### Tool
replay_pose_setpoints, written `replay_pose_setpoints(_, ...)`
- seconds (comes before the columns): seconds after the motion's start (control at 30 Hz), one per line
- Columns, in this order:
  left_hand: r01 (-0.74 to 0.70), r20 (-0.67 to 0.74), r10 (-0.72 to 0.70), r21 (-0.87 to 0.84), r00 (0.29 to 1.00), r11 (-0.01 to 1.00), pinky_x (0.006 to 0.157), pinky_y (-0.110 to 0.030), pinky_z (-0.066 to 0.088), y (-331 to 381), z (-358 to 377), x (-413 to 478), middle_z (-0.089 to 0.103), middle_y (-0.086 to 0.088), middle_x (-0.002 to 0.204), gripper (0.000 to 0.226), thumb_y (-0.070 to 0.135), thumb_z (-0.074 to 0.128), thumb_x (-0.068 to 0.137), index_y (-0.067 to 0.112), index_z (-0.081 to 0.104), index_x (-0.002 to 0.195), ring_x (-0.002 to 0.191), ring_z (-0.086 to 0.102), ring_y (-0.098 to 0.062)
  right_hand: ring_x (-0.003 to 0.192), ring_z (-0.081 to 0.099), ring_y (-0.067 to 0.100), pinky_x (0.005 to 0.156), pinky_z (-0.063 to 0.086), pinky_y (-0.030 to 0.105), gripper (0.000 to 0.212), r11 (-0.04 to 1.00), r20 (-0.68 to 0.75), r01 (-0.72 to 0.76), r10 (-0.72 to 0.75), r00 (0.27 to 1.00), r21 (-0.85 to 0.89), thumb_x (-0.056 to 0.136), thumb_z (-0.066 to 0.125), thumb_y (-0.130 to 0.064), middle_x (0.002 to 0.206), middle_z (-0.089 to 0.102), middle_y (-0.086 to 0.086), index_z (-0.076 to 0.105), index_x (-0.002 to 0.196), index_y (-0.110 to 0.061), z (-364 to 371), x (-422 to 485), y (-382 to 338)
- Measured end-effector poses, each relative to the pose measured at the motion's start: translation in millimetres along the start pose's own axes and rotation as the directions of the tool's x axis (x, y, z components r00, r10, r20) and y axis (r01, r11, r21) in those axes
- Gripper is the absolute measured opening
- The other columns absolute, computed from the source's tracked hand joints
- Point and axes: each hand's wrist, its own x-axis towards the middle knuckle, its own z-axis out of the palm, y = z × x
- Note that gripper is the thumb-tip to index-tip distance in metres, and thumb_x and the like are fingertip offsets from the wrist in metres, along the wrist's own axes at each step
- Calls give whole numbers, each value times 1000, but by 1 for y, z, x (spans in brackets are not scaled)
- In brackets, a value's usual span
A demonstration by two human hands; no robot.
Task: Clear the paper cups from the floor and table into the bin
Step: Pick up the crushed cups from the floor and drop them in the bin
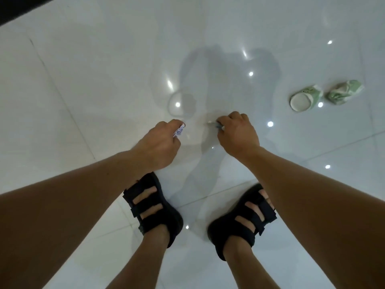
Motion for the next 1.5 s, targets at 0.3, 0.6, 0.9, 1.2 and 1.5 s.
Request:
replay_pose_setpoints(0.3,-32,48,29,61,998,998,81,-12,29,64,-97,-71,47,-9,127,43,7,40,97,18,43,138,101,51,-17,105,52,24,76,40,26,29,974,-119,201,-188,975,107,94,57,-23,114,61,6,64,122,-18,-135,-75,-82)
replay_pose_setpoints(0.6,-172,-148,173,19,974,985,78,-22,37,166,-242,-214,47,-5,104,35,4,41,94,12,51,126,98,56,-28,105,54,24,81,47,31,29,957,-195,290,-284,939,-1,95,56,-24,115,62,6,64,122,-17,-352,-171,-186)
replay_pose_setpoints(0.9,-5,-343,-26,-88,939,996,93,-30,42,214,-327,-395,44,-7,129,44,10,37,96,25,43,136,113,52,-27,113,48,20,81,39,25,36,922,-107,366,-379,919,-127,97,50,-27,122,57,1,56,132,-25,-485,-290,-271)
replay_pose_setpoints(1.2,68,-548,-203,-257,811,964,95,-26,40,240,-307,-568,42,-8,135,44,10,37,97,24,42,138,114,51,-25,113,49,24,84,46,33,35,747,-35,589,-627,778,-309,95,51,-25,123,56,5,57,129,-22,-531,-405,-352)
replay_pose_setpoints(1.5,153,-649,-403,-407,645,901,88,-22,36,165,-285,-703,42,-9,136,44,10,35,98,23,40,140,114,51,-25,108,50,25,86,46,34,34,506,53,761,-818,573,-406,95,49,-27,119,56,5,57,128,-24,-499,-505,-452)
